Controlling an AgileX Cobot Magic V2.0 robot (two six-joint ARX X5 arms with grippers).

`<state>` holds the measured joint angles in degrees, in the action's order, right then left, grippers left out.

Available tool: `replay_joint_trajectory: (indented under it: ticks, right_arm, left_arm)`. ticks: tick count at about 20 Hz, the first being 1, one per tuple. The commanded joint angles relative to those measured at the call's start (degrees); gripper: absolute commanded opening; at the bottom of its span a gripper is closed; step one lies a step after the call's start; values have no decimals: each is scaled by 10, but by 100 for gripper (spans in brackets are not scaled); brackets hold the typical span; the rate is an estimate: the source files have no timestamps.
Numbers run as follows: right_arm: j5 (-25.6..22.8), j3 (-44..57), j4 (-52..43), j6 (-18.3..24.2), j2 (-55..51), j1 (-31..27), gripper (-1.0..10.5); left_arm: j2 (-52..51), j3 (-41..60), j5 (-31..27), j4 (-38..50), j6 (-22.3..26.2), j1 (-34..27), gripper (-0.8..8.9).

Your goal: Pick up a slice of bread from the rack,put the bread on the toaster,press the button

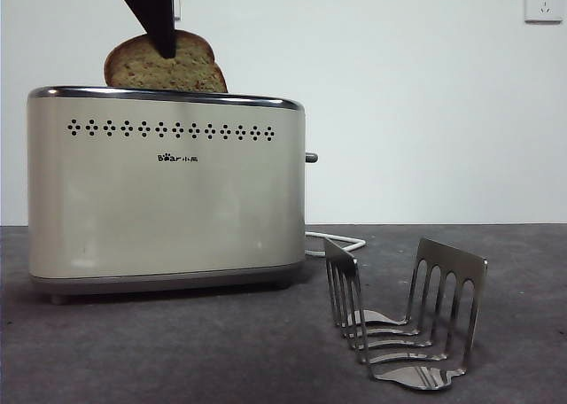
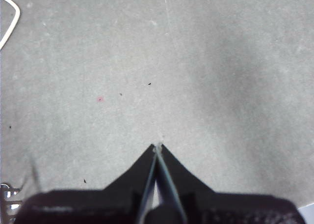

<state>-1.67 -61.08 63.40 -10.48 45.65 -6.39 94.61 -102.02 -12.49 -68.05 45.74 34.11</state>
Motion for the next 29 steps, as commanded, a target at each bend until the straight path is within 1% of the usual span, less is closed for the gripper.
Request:
replay_joint_trajectory:
  ticks: [1, 3, 6, 8, 9, 11, 14, 15, 16, 17, 18, 19, 20, 21, 22, 23, 24, 25, 26, 29]
  right_arm:
    - [0, -2, -4, 2, 0, 1, 1]
    - [0, -2, -4, 2, 0, 1, 1]
    - [0, -2, -4, 2, 0, 1, 1]
    - [0, -2, -4, 2, 0, 1, 1]
    - [0, -2, -5, 2, 3, 1, 1]
    - [0, -2, -6, 2, 7, 1, 1]
    - [0, -2, -7, 2, 15, 1, 1]
    - [0, -2, -9, 2, 18, 1, 1]
    - [11, -2, -12, 3, 19, 1, 1]
    - [38, -2, -21, 8, 23, 1, 1]
    - [79, -2, -33, 19, 25, 1, 1]
    - [129, -2, -50, 26, 30, 1, 0]
    - [189, -2, -69, 33, 38, 1, 0]
    - [243, -2, -94, 32, 48, 1, 1]
    - [289, -2, -123, 31, 58, 1, 1]
    - [330, -2, -155, 30, 71, 1, 0]
    - [369, -2, -188, 28, 86, 1, 0]
    - [410, -2, -229, 12, 105, 1, -1]
    - [442, -2, -263, -14, 124, 1, -2]
    - [546, -2, -384, -121, 203, 7, -5]
  left_arm:
    - [20, 6, 8, 9, -16, -1, 181]
    - [21, 6, 21, 12, -18, -1, 189]
    - [20, 6, 19, 14, -25, 0, 205]
    - [17, 6, 19, 17, -42, 2, 370]
    - [12, 6, 19, 18, -42, 5, 420]
    - [-9, 6, 19, 25, -43, 4, 420]
    - [-49, 6, 19, 30, -59, 4, 418]
    - [-64, 6, 19, 31, -70, 4, 418]
    - [-82, 6, 19, 31, -85, 4, 416]
    - [-101, 6, 20, 32, -104, 5, 404]
    - [-121, 6, 20, 34, -130, 5, 403]
    - [-142, 6, 20, 34, -163, 7, 398]
    - [-160, 6, 20, 28, -205, 9, 344]
    - [-176, 6, 23, 9, -242, 9, 210]
    - [-190, 6, 32, -19, -274, 9, 43]
    - [-200, 6, 48, -50, -306, 9, -8]
    - [-207, 6, 63, -75, -339, 9, -3]
    - [-214, 7, 69, -75, -386, 7, -3]
    - [-220, 7, 69, -75, -425, 5, -3]
    - [-232, 7, 70, -75, -472, 4, -4]
